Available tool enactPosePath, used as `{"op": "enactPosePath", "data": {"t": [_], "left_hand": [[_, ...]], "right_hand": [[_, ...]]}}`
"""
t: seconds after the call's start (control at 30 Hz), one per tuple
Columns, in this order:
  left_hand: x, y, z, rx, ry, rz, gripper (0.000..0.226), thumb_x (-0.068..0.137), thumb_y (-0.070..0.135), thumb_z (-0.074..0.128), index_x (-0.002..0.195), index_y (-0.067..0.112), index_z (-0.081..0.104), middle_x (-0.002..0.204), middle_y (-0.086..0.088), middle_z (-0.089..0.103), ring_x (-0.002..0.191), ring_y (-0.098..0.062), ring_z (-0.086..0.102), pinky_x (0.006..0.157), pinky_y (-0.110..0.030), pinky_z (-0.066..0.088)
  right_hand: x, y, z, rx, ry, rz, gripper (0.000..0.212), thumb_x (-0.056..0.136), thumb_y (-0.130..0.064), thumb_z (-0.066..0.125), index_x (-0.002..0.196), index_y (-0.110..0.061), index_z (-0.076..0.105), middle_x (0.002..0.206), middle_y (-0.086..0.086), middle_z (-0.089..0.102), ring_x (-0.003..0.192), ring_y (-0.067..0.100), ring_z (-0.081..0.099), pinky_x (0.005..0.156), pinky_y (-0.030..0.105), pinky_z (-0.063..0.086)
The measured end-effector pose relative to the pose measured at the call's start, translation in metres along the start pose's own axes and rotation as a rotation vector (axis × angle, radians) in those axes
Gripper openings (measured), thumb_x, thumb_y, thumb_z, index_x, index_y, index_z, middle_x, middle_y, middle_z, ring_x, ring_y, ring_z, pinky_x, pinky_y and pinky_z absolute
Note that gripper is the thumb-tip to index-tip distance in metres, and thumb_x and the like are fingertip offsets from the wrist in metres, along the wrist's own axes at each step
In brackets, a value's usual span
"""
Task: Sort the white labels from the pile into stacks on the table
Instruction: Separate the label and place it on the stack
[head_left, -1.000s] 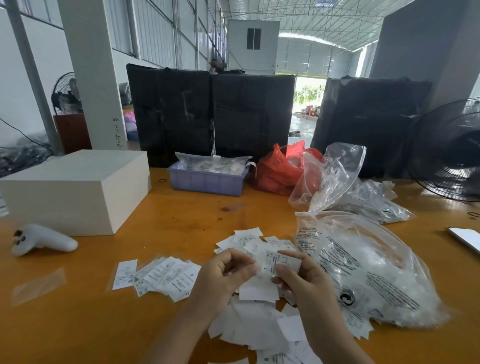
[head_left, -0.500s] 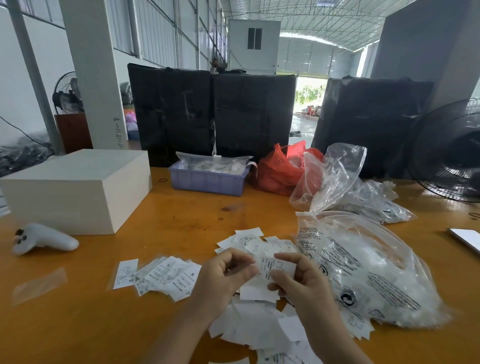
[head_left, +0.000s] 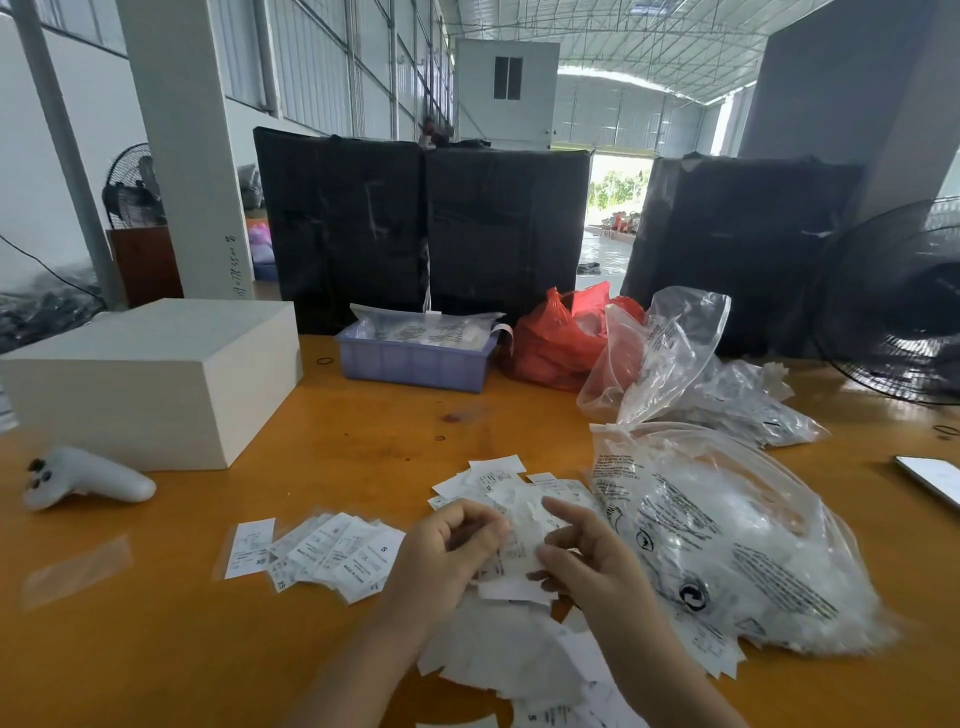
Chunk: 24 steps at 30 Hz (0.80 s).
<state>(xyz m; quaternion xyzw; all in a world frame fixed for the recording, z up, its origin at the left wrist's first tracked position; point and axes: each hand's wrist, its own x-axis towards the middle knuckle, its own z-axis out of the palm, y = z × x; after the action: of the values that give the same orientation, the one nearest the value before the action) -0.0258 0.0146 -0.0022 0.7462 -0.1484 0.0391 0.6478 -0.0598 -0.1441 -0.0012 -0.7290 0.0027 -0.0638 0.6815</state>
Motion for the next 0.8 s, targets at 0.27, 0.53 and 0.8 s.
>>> {"op": "enactPosePath", "data": {"t": [0.27,0.53,0.8], "left_hand": [[-0.001,0.000,0.004,0.036,-0.045,-0.038,0.002,0.084,0.026,0.070,0.086,0.026,0.069,0.079,0.017,0.071,0.078,0.002,0.066,0.063,-0.007,0.047],[-0.001,0.001,0.005,-0.027,-0.005,-0.049,0.002,0.086,0.021,0.067,0.085,0.021,0.069,0.074,0.017,0.070,0.073,0.002,0.066,0.061,-0.010,0.048],[0.007,-0.001,-0.023,0.062,0.269,-0.103,0.004,0.087,0.032,0.066,0.086,0.028,0.068,0.070,0.014,0.069,0.057,0.005,0.060,0.046,-0.009,0.042]], "right_hand": [[-0.004,-0.001,0.005,-0.083,-0.006,-0.084,0.031,0.083,0.000,0.069,0.103,-0.022,0.061,0.064,-0.003,0.066,0.060,0.008,0.064,0.053,0.015,0.046],[-0.009,-0.001,0.008,-0.330,0.032,-0.224,0.024,0.084,-0.015,0.071,0.070,-0.034,0.070,0.065,-0.008,0.069,0.060,0.008,0.063,0.054,0.018,0.048],[-0.001,-0.014,-0.018,-0.537,0.295,-0.507,0.026,0.086,-0.003,0.063,0.088,-0.029,0.066,0.065,-0.014,0.063,0.062,0.001,0.059,0.056,0.010,0.046]]}}
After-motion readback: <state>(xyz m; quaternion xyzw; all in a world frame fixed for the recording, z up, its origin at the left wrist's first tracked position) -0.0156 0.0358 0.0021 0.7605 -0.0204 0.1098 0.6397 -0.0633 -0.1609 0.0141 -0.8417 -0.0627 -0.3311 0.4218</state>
